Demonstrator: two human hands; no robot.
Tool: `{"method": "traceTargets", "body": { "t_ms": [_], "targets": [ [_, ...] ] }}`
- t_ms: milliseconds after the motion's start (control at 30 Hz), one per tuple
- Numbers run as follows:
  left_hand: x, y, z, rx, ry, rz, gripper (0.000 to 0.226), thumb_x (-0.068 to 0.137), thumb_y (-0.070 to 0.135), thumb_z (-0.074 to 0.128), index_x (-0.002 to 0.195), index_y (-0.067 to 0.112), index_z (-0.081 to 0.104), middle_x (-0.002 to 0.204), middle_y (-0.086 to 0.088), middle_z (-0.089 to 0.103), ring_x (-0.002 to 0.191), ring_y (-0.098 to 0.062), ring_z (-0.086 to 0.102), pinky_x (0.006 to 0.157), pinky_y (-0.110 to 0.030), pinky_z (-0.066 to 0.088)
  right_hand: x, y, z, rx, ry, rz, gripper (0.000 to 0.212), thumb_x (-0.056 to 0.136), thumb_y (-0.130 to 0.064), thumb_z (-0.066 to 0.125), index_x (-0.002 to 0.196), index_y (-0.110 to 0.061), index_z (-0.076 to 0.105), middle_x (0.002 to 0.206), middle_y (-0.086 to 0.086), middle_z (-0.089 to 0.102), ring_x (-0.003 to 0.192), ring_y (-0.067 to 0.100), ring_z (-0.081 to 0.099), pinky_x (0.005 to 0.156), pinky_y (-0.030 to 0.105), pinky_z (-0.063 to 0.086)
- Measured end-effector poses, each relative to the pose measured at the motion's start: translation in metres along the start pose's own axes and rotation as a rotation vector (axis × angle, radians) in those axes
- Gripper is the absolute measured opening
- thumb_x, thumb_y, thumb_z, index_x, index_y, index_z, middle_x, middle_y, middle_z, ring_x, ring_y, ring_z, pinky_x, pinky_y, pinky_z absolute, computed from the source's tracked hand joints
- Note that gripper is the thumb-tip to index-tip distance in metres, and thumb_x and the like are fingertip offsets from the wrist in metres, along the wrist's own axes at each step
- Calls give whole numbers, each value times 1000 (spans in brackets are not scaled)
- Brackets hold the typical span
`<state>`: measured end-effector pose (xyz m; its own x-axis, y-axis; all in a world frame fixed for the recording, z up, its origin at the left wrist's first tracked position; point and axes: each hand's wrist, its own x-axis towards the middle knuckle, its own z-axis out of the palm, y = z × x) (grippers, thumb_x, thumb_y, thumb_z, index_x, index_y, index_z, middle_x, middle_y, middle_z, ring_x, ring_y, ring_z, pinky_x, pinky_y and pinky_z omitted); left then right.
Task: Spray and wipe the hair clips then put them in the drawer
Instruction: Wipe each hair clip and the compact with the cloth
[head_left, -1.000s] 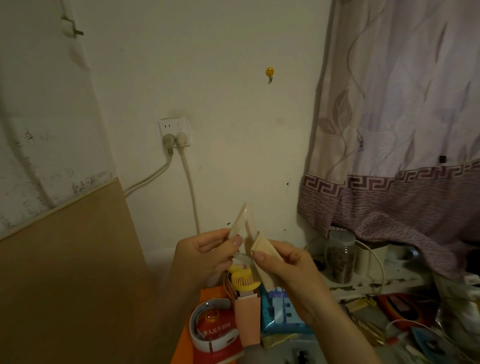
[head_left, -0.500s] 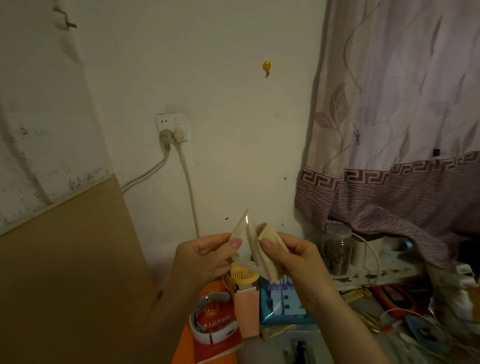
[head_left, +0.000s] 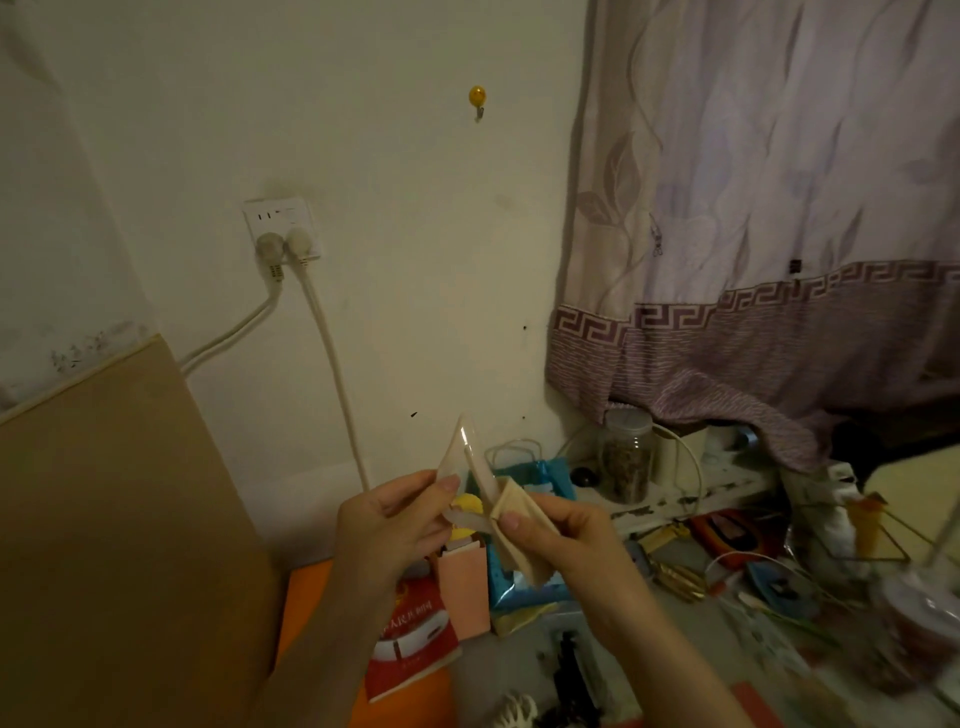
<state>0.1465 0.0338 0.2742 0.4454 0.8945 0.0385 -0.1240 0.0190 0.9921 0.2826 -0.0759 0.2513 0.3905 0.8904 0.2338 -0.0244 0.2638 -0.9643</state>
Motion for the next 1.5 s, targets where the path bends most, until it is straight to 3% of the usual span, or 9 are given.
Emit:
{"method": "traceTargets", "body": {
  "t_ms": [133, 300, 567, 767, 900, 1100, 1300, 1433, 1500],
  "targets": [
    [1, -14, 3, 11, -42, -9, 22, 71, 23, 78, 92, 18, 72, 88, -7, 75, 82, -21, 73, 67, -29, 59, -12, 13, -8, -33, 81, 4, 31, 77, -30, 68, 89, -2, 74, 75, 18, 69, 66, 17, 61, 60, 23, 49],
    [0, -34, 13, -5, -78, -48, 18, 74, 19, 77, 91, 18, 72, 87, -5, 75, 81, -19, 73, 59, -22, 57, -30, 26, -18, -66, 170, 34, 16, 84, -16, 67, 88, -2, 75, 70, 10, 69, 62, 11, 61, 57, 19, 48],
    [-13, -68, 38, 33, -238, -68, 4, 80, 17, 71, 84, 19, 73, 76, -3, 75, 70, -13, 72, 53, -15, 52, -66, 47, -47, -109, 373, 101, 23, 86, -11, 66, 88, 11, 69, 68, 17, 56, 58, 21, 51, 51, 24, 41],
    [-21, -100, 68, 74, -271, -133, 16, 76, 23, 76, 90, 17, 71, 78, -1, 75, 74, -16, 73, 59, -20, 56, -93, 63, -81, -118, 488, 192, 16, 84, -23, 70, 86, -8, 74, 75, 14, 64, 66, 27, 57, 62, 40, 46],
    [-22, -118, 93, 105, -302, -144, 15, 74, 27, 77, 87, 21, 72, 78, 1, 75, 73, -15, 72, 57, -17, 54, -100, 70, -113, -131, 544, 236, 7, 84, -24, 71, 79, -23, 76, 68, 3, 64, 60, 18, 58, 56, 34, 47],
    [-14, -161, 160, 134, -225, -195, 24, 68, 31, 79, 89, 20, 73, 82, -2, 74, 76, -15, 72, 60, -19, 55, -100, 86, -184, -133, 576, 276, 9, 85, -15, 69, 78, -20, 72, 65, 1, 66, 52, 11, 60, 47, 22, 48],
    [-12, -220, 247, 147, -146, -343, 28, 70, 30, 79, 95, 19, 70, 86, -1, 74, 74, -12, 72, 58, -18, 55, -99, 111, -291, -131, 598, 396, 6, 85, -11, 69, 84, -6, 70, 68, 9, 63, 52, 14, 59, 48, 25, 48],
    [-17, -263, 302, 141, -89, -491, 30, 62, 35, 78, 87, 21, 71, 78, 0, 75, 73, -14, 72, 60, -22, 54, -100, 131, -362, -126, 578, 489, 10, 86, -10, 68, 83, -1, 68, 69, 13, 59, 62, 24, 56, 54, 32, 46],
    [-22, -284, 324, 158, -73, -544, 21, 61, 35, 80, 79, 24, 75, 74, 1, 74, 72, -15, 72, 64, -28, 57, -102, 139, -388, -156, 560, 529, 11, 85, -12, 69, 80, -2, 69, 66, 10, 59, 59, 20, 56, 52, 29, 45]
  ]
}}
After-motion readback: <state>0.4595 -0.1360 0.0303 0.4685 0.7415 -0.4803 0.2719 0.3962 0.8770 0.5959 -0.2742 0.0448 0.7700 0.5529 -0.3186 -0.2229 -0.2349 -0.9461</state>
